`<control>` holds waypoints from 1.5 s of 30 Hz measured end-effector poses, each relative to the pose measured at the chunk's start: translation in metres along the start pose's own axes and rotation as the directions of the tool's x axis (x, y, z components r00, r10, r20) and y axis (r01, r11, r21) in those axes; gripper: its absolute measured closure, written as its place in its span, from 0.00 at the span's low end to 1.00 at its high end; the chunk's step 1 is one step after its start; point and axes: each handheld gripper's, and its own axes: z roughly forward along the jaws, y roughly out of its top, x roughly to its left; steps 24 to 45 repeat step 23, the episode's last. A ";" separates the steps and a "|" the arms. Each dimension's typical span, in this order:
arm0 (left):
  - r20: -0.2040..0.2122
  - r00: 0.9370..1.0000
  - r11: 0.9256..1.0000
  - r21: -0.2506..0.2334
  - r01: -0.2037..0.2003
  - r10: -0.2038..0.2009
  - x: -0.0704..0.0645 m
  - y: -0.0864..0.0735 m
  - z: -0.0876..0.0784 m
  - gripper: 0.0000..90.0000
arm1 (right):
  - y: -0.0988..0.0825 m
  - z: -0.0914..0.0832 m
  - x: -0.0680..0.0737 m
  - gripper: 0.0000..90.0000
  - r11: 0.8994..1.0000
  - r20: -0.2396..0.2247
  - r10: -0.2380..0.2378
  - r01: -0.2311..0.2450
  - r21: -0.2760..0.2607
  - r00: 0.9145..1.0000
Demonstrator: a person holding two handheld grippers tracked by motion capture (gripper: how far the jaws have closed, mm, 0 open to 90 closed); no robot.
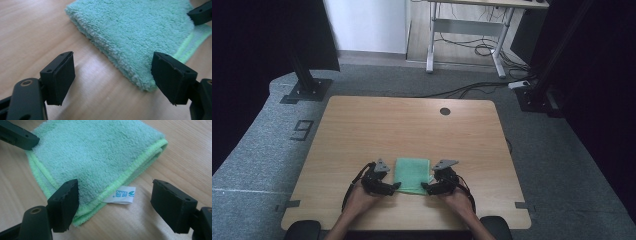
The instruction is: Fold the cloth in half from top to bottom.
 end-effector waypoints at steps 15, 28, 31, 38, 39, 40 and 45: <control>0.012 1.000 1.000 0.001 0.006 -0.006 0.030 -0.031 -0.034 0.06 | -0.027 -0.035 -0.035 0.14 0.999 0.018 0.044 -0.044 -0.001 0.999; -0.024 0.999 0.999 0.030 -0.037 0.038 0.030 -0.040 -0.028 0.00 | -0.047 -0.033 -0.040 0.00 1.000 0.084 0.004 -0.004 -0.006 0.996; -0.024 0.999 0.999 0.030 -0.037 0.038 0.030 -0.040 -0.028 0.00 | -0.047 -0.033 -0.040 0.00 1.000 0.084 0.004 -0.004 -0.006 0.996; -0.024 0.999 0.999 0.030 -0.037 0.038 0.030 -0.040 -0.028 0.00 | -0.047 -0.033 -0.040 0.00 1.000 0.084 0.004 -0.004 -0.006 0.996; -0.024 0.999 0.999 0.030 -0.037 0.038 0.030 -0.040 -0.028 0.00 | -0.047 -0.033 -0.040 0.00 1.000 0.084 0.004 -0.004 -0.006 0.996; -0.024 0.999 0.999 0.030 -0.037 0.038 0.030 -0.040 -0.028 0.00 | -0.047 -0.033 -0.040 0.00 1.000 0.084 0.004 -0.004 -0.006 0.996; -0.024 0.999 0.999 0.030 -0.037 0.038 0.030 -0.040 -0.028 0.00 | -0.047 -0.033 -0.040 0.00 1.000 0.084 0.004 -0.004 -0.006 0.996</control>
